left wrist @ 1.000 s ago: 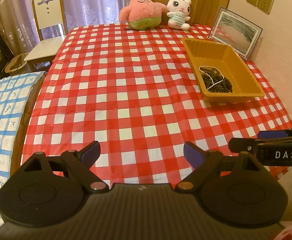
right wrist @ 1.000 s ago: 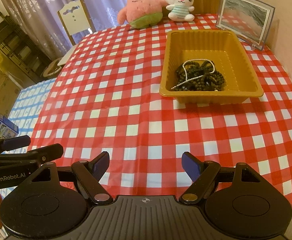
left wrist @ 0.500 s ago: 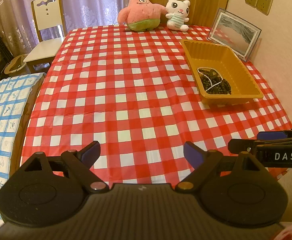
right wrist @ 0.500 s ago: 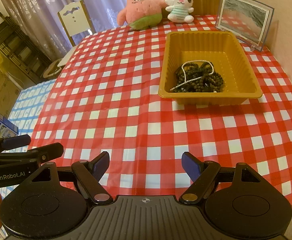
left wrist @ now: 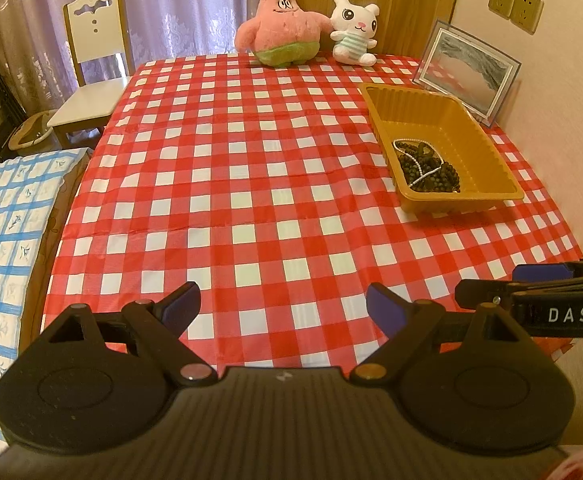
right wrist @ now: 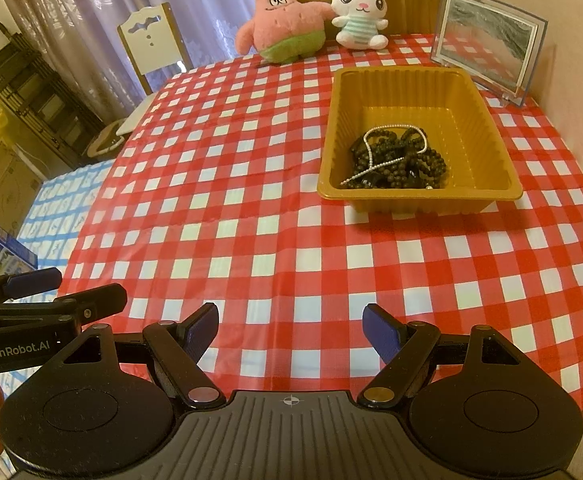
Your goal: Organize jewelry
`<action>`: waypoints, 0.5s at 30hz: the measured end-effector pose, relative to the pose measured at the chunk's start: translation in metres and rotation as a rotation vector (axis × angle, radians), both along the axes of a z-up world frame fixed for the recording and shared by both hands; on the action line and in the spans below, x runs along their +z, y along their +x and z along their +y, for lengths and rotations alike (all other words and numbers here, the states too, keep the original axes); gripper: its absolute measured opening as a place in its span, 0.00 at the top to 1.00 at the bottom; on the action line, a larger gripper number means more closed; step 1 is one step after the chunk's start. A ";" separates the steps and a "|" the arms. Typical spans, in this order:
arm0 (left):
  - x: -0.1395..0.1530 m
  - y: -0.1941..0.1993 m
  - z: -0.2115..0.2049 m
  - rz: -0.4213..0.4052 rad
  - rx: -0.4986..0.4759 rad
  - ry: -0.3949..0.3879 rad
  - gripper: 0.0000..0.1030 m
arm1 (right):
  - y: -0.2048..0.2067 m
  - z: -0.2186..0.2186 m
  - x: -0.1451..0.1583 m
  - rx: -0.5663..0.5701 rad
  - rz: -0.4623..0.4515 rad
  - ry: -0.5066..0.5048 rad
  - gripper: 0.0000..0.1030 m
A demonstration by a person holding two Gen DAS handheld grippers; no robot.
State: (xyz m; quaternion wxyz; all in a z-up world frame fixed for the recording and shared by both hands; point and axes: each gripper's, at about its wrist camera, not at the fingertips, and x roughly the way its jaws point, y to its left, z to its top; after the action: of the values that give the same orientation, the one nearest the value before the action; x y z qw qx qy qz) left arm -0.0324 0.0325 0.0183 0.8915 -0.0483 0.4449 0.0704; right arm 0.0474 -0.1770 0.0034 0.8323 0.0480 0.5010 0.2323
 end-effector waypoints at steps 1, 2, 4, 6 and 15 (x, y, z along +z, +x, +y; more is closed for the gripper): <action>0.000 0.000 0.000 0.000 0.000 0.000 0.14 | 0.000 0.000 0.000 0.000 0.000 0.000 0.23; 0.000 0.000 0.000 -0.001 0.000 0.000 0.14 | 0.001 0.000 0.000 0.000 -0.001 0.000 0.23; 0.000 0.000 -0.001 0.000 0.001 0.001 0.14 | 0.000 0.000 0.000 0.000 -0.002 0.000 0.23; 0.000 0.000 -0.001 -0.001 0.000 0.000 0.14 | 0.001 0.000 0.000 0.001 -0.004 0.001 0.23; 0.000 0.000 -0.002 -0.002 0.001 0.001 0.14 | 0.002 0.000 0.003 0.000 -0.003 0.001 0.23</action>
State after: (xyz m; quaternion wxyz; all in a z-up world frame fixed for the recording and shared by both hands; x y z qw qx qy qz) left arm -0.0322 0.0307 0.0187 0.8919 -0.0483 0.4439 0.0710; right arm 0.0490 -0.1771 0.0065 0.8331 0.0480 0.4997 0.2325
